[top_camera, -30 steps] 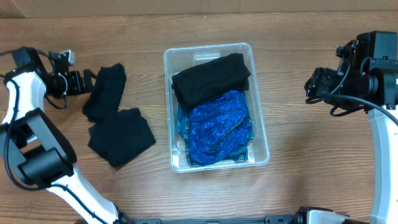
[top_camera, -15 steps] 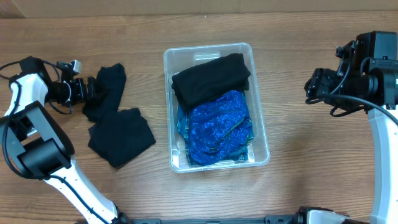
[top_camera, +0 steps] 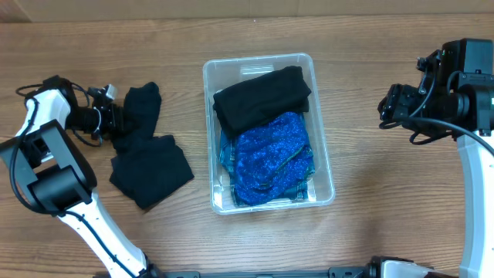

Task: Pack container
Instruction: 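Grasp the second black cloth left of the bin with the left gripper, then carry the black cloth right and lower it into the bin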

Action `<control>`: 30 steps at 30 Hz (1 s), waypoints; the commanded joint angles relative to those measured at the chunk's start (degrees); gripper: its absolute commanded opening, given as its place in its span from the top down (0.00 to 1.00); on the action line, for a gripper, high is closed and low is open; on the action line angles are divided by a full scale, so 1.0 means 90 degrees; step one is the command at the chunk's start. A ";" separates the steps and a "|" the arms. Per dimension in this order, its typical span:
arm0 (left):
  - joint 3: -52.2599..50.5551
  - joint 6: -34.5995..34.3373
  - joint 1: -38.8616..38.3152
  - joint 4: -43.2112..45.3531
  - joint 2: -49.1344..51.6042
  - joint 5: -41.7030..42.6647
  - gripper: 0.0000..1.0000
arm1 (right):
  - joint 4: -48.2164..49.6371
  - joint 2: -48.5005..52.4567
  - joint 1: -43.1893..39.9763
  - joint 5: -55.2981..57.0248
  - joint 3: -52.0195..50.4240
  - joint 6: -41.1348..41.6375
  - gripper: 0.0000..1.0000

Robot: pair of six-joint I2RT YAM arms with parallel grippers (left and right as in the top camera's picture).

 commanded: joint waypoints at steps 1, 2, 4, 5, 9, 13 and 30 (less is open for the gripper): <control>-0.0083 -0.0194 -0.0046 -0.0090 0.0158 -0.0090 0.84 | 0.0024 0.0002 -0.0027 -0.0053 0.0012 -0.0024 0.33; -0.0068 -0.0233 -0.0046 -0.0092 0.0153 -0.0085 0.87 | 0.0024 0.0002 -0.0027 -0.0053 0.0012 -0.0022 0.33; 0.0000 -0.0262 -0.0046 -0.0119 0.0121 0.0041 0.95 | 0.0019 0.0002 -0.0027 -0.0053 0.0012 -0.0024 0.33; 0.0066 -0.0262 -0.0041 -0.0143 0.0070 0.0182 0.96 | 0.0015 0.0002 -0.0027 -0.0051 0.0012 -0.0024 0.33; 0.0420 -0.0202 -0.0041 -0.0265 -0.0287 0.0896 0.96 | 0.0007 0.0002 -0.0027 -0.0051 0.0012 -0.0024 0.33; 0.0838 -0.0138 -0.0095 -0.0328 -0.0862 0.1632 0.96 | 0.0007 0.0002 -0.0027 -0.0051 0.0012 -0.0024 0.34; 0.1027 0.1659 -0.2841 -0.0731 -0.3755 0.1243 0.96 | 0.0029 0.0002 -0.0027 -0.0051 0.0012 -0.0053 0.34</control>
